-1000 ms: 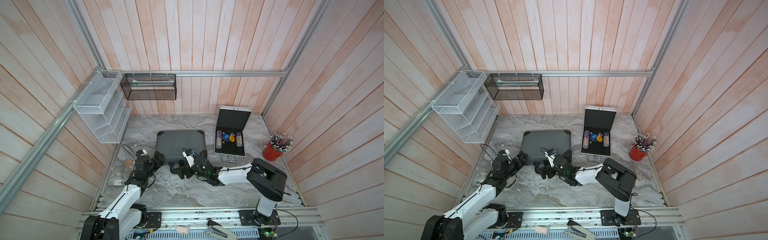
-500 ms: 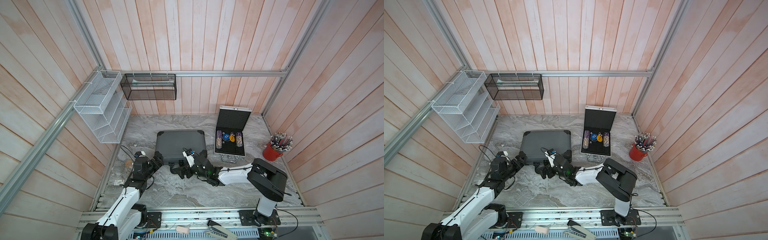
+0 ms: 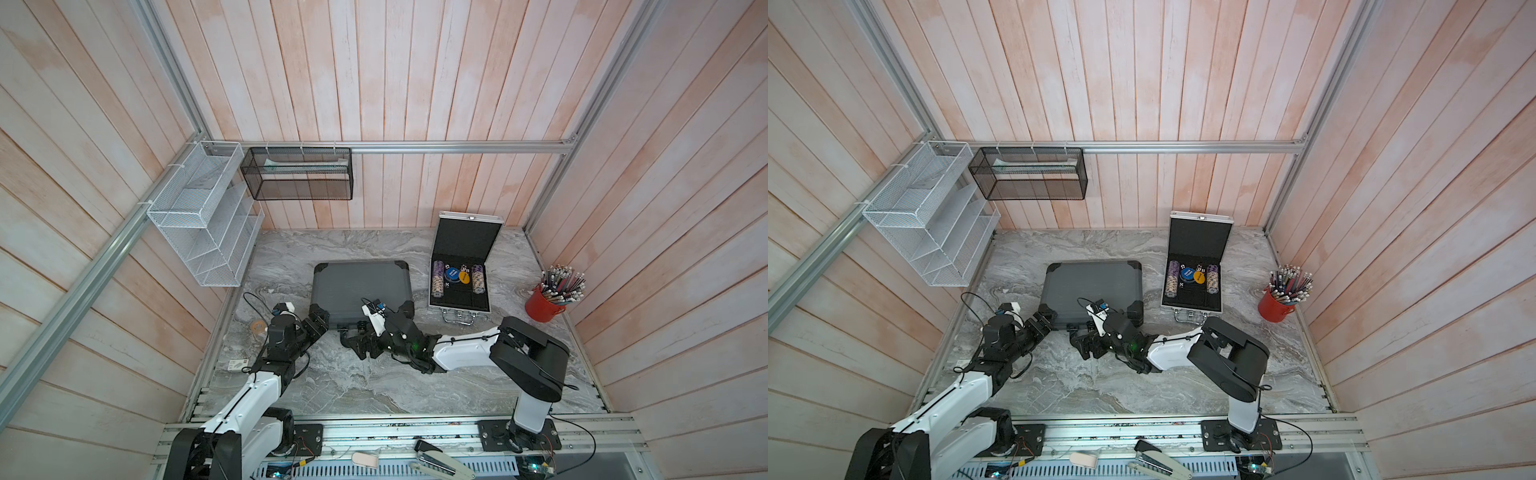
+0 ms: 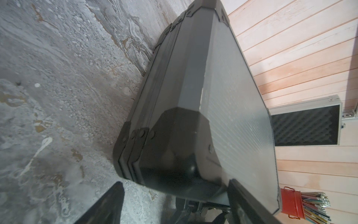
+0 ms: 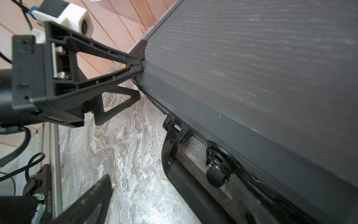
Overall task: Open the poker set cases
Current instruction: Open the fastener on the poker set case.
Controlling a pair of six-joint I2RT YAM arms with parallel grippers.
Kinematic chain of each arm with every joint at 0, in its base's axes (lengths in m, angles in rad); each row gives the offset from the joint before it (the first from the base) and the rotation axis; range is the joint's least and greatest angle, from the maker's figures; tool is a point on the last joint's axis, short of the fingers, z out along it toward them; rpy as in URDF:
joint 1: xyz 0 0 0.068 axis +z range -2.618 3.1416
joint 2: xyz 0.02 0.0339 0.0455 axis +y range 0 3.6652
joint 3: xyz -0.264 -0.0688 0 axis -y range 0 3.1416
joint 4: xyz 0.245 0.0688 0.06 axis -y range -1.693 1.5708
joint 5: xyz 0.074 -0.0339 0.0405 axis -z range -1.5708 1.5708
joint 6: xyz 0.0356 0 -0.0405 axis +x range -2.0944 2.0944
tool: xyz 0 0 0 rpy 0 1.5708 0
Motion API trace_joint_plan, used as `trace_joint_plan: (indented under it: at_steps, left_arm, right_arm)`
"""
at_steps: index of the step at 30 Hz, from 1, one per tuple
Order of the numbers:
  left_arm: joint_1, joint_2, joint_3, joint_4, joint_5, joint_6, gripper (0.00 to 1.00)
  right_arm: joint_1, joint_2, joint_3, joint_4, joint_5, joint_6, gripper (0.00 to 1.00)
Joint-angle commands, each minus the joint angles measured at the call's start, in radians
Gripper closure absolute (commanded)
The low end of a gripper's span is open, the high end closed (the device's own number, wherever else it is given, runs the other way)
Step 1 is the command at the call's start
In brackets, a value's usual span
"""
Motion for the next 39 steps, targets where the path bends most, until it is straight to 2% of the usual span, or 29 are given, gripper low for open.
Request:
trace_joint_plan:
  at_steps: [1, 8, 15, 26, 39]
  left_arm:
    - [0.013, 0.031, -0.047, -0.067, -0.034, -0.008, 0.15]
    - [0.019, 0.033, -0.056, -0.052, -0.023, -0.013, 0.15]
    - [0.026, 0.035, -0.063, -0.037, -0.010, -0.018, 0.15]
    - [0.026, 0.035, -0.063, -0.031, -0.002, -0.019, 0.16]
    - [0.026, 0.038, -0.075, -0.011, 0.008, -0.032, 0.18]
  right_arm:
    - [0.008, 0.024, 0.036, -0.040, 0.062, -0.010, 0.05]
    - [0.026, 0.011, 0.041, -0.113, 0.134, -0.007, 0.05]
    - [0.028, 0.017, 0.049, -0.138, 0.149, -0.014, 0.05]
    - [0.029, 0.070, 0.120, -0.137, 0.115, -0.041, 0.05]
    - [0.062, 0.061, 0.122, -0.081, 0.046, -0.114, 0.07]
